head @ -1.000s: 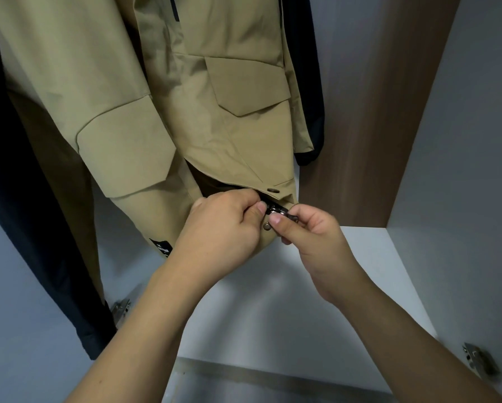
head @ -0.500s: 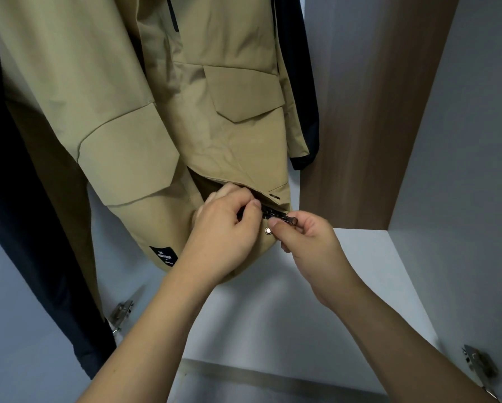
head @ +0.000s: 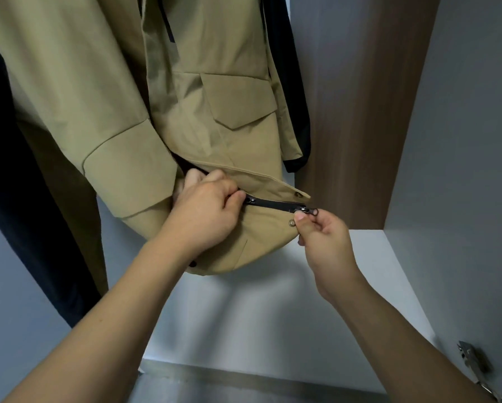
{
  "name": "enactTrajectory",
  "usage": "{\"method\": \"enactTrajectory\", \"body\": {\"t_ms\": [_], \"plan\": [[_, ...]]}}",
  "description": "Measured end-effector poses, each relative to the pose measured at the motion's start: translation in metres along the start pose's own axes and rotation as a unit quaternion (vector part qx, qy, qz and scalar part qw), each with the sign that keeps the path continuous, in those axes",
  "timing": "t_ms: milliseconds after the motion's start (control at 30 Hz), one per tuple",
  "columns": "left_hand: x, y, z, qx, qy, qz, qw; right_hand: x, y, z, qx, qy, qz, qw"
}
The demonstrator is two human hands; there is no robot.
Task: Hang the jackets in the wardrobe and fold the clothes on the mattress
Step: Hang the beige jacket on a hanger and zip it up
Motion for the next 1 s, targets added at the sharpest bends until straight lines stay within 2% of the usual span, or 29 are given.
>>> {"method": "enactTrajectory", "body": {"t_ms": [67, 167, 267, 333, 433, 500, 533, 600, 633, 667, 767, 900, 1000], "plan": [[0.009, -0.005, -0.012, 0.069, 0.043, 0.011, 0.997, 0.001, 0.006, -0.001, 0.059, 0.027, 0.033, 0.997], [0.014, -0.001, -0.030, 0.117, 0.112, 0.042, 0.986, 0.002, 0.017, -0.004, 0.126, 0.068, 0.084, 0.986], [0.025, -0.007, -0.024, 0.166, 0.103, 0.037, 0.980, 0.006, 0.014, -0.020, 0.159, 0.118, 0.040, 0.979], [0.035, -0.020, -0.010, 0.219, 0.058, -0.001, 0.974, 0.008, 0.008, -0.033, 0.143, 0.169, 0.022, 0.975], [0.039, -0.021, -0.011, 0.270, 0.056, -0.010, 0.961, 0.004, 0.011, -0.041, 0.039, 0.203, 0.067, 0.976], [0.039, -0.013, -0.021, 0.244, 0.081, 0.031, 0.966, 0.001, 0.012, -0.035, -0.121, 0.126, 0.039, 0.984], [0.041, -0.012, -0.026, 0.232, 0.093, 0.047, 0.967, -0.001, 0.011, -0.026, -0.216, 0.054, -0.011, 0.975], [0.048, -0.018, -0.030, 0.218, 0.110, 0.066, 0.967, -0.012, 0.013, 0.005, -0.319, -0.131, -0.136, 0.929], [0.052, -0.022, -0.031, 0.208, 0.113, 0.082, 0.968, -0.015, 0.017, 0.017, -0.337, -0.199, -0.163, 0.906], [0.056, -0.025, -0.032, 0.199, 0.113, 0.102, 0.968, -0.014, 0.024, 0.025, -0.354, -0.236, -0.154, 0.892], [0.066, -0.032, -0.038, 0.206, 0.135, 0.142, 0.959, 0.008, 0.041, 0.031, -0.431, -0.209, -0.057, 0.876], [0.075, -0.037, -0.047, 0.233, 0.156, 0.162, 0.946, 0.032, 0.048, 0.045, -0.549, -0.243, -0.035, 0.799], [0.083, -0.060, -0.042, 0.320, 0.152, 0.104, 0.929, 0.036, 0.040, 0.046, -0.544, -0.216, -0.035, 0.810]]}}
Point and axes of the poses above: each hand's wrist, its own x-axis towards the middle knuckle, its own y-axis out of the palm, z = x × y, the point moved 4 cm from there along x, towards the middle knuckle, and after that the axes turned 1 degree about -x, right-handed, at the moved point
